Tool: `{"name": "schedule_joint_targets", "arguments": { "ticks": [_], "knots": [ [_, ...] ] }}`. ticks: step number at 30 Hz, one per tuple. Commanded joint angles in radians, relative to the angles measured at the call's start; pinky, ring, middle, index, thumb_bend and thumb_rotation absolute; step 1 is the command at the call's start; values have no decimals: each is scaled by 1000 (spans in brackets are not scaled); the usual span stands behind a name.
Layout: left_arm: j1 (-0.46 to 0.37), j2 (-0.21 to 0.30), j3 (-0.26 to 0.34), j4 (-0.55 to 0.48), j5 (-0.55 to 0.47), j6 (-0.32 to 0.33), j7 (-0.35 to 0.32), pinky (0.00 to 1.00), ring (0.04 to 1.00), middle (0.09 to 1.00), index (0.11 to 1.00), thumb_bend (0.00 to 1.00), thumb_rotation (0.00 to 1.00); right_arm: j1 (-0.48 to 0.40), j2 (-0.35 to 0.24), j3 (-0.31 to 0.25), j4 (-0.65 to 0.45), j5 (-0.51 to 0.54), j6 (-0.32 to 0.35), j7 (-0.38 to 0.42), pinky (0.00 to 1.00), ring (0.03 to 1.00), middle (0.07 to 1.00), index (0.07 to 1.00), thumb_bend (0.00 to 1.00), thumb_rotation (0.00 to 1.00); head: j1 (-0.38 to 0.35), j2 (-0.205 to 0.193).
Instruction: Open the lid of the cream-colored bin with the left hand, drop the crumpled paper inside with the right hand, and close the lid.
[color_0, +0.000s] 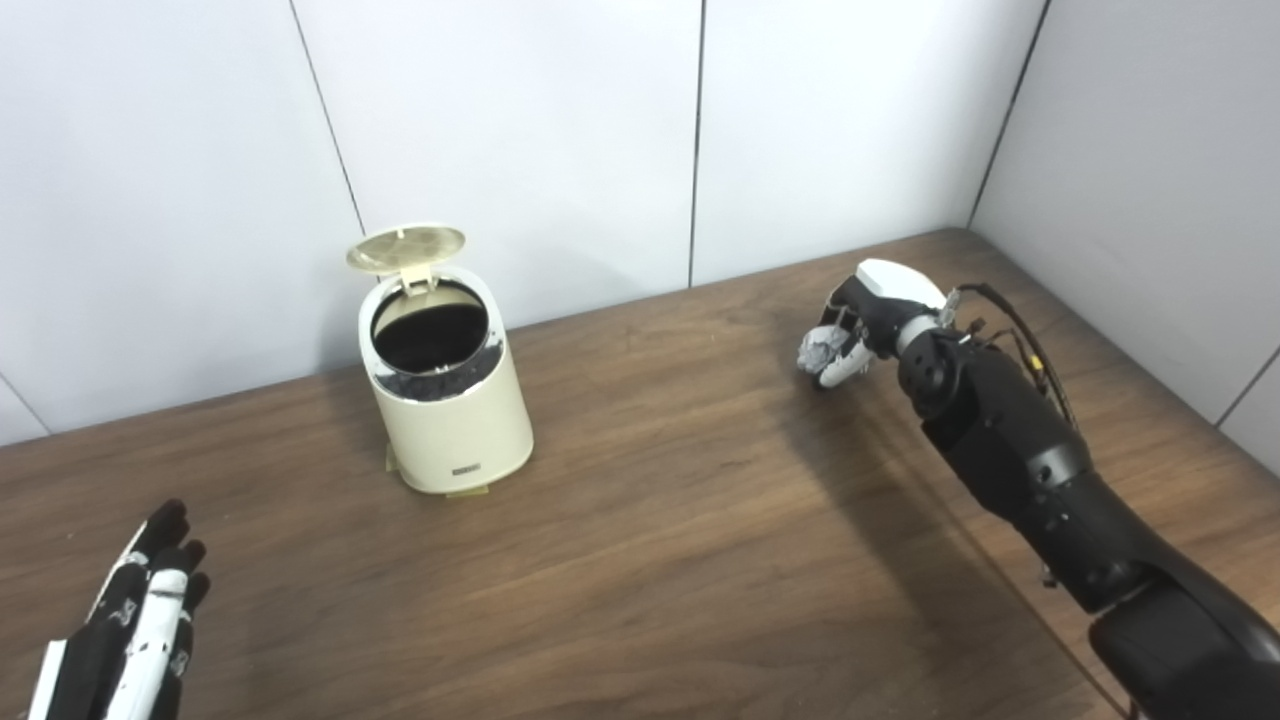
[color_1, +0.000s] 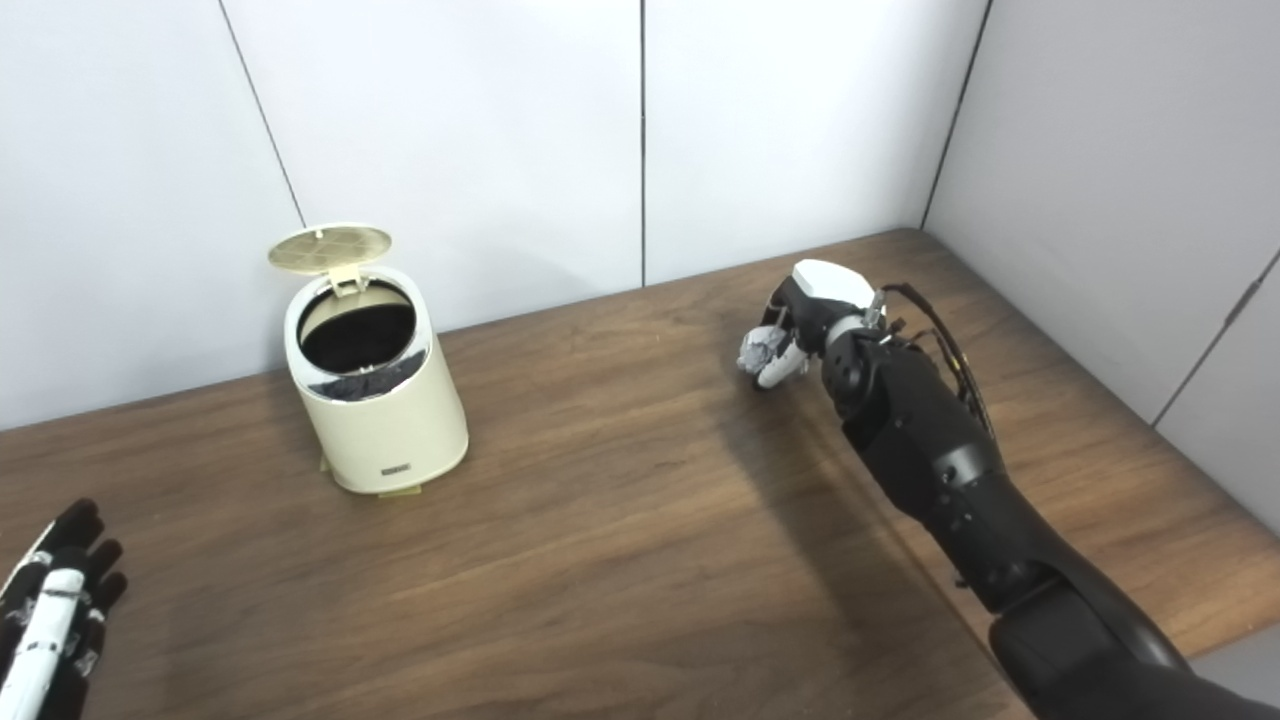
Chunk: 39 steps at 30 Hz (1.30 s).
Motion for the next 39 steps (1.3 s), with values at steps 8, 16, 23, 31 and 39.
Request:
{"name": "schedule_joint_targets", "arguments": {
  "ticks": [8,16,23,31,39],
  "knots": [
    [-18,-1,-3,-20,11,-30,-14,993,978,969,931,273,492,3,-30,-38,-141,30,-68,-115,263,409,527,542,488,0,47,-9],
    [2,4,-25,19,47,-75,-31,984,958,957,947,288,441,49,-19,-42,-335,27,-153,-160,323,398,495,505,497,0,142,-29],
    [26,0,-54,50,94,-115,-37,949,931,936,951,315,395,36,34,20,-544,-16,-129,-81,341,379,489,502,499,0,222,-49],
    [52,-31,-50,80,75,-146,-36,917,915,923,928,369,354,-37,165,102,-675,-100,-105,26,404,379,518,505,499,0,260,-60],
    [60,-47,-71,102,92,-171,-29,916,915,921,925,341,357,-67,267,121,-677,-86,-140,41,344,383,514,492,498,0,306,-68]
  ]
}}
